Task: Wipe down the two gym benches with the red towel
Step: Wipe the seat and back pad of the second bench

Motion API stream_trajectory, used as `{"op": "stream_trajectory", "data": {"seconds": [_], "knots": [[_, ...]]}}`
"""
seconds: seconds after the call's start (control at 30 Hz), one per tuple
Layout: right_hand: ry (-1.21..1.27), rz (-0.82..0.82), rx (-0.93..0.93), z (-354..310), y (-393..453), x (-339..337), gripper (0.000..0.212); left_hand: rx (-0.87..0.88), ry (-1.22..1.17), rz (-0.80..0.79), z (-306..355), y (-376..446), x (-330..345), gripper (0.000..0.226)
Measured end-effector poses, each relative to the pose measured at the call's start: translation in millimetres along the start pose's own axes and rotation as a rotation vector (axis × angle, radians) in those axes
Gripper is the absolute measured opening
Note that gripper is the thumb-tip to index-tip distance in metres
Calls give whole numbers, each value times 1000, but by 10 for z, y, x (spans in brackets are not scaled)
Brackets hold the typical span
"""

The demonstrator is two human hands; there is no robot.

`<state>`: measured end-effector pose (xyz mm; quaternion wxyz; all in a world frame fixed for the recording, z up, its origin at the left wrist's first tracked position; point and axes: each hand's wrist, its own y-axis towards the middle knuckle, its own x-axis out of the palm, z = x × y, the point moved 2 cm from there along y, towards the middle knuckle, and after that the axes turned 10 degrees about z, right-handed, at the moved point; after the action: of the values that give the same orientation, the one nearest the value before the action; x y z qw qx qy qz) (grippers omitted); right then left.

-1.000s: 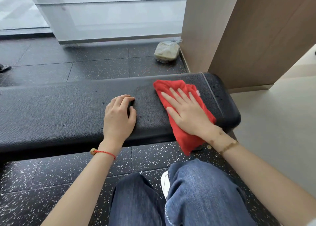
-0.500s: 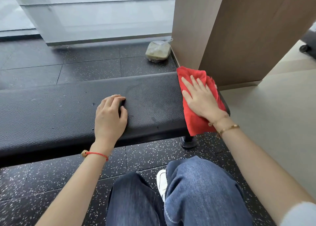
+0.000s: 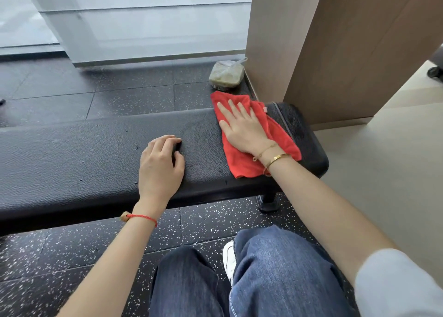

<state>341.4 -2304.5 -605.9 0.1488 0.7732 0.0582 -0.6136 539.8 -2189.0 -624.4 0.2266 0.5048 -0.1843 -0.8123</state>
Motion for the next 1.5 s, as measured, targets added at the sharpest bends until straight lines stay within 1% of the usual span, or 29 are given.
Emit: {"op": "stream_trajectory", "data": {"seconds": [0.1,0.17,0.2,0.27,0.33,0.4,0.5,0.6,0.77,0.83,0.9,0.97,1.03,1.1,1.17,1.33,1.4,1.5], "knots": [[-19,27,-149,-129,-412,-3,56,9,-7,8,-2,-2,-3,27],[-5,41,-226,-64,-694,-50,55,15,-15,11,-8,1,-5,27],[7,46,-235,17,-806,-74,55,15,-19,12,-11,0,-6,27],[23,73,-175,277,-914,-138,53,13,-26,12,-17,-1,-9,27],[4,89,-42,617,-843,-190,53,13,-25,12,-13,-6,-12,27],[-33,67,98,881,-611,-222,53,11,-18,14,-5,-10,-19,27],[-29,26,235,978,-264,-225,54,8,-16,9,6,-10,-23,27],[-27,37,239,869,-265,-208,55,6,-17,7,2,-13,-23,27],[-27,92,83,758,-926,-241,55,9,-26,10,-18,-10,3,27],[-11,87,53,814,-1082,-246,54,12,-27,15,-26,-14,5,27],[5,79,90,917,-1002,-249,53,15,-26,17,-28,-10,4,27],[-17,68,154,990,-741,-240,53,12,-18,16,-19,-12,0,27],[-33,41,215,970,-407,-224,53,8,-6,14,-8,-13,-1,27],[-38,32,238,838,-145,-202,54,7,1,11,3,-13,3,27],[-40,34,190,551,-31,-153,54,5,8,13,2,-11,7,27],[-5,59,-107,-336,-383,43,54,-6,9,18,4,-11,5,27],[-4,74,-158,-450,-557,45,54,-5,6,16,11,-10,5,27],[3,95,-177,-323,-768,-22,54,3,-7,17,-2,-4,3,27]]}}
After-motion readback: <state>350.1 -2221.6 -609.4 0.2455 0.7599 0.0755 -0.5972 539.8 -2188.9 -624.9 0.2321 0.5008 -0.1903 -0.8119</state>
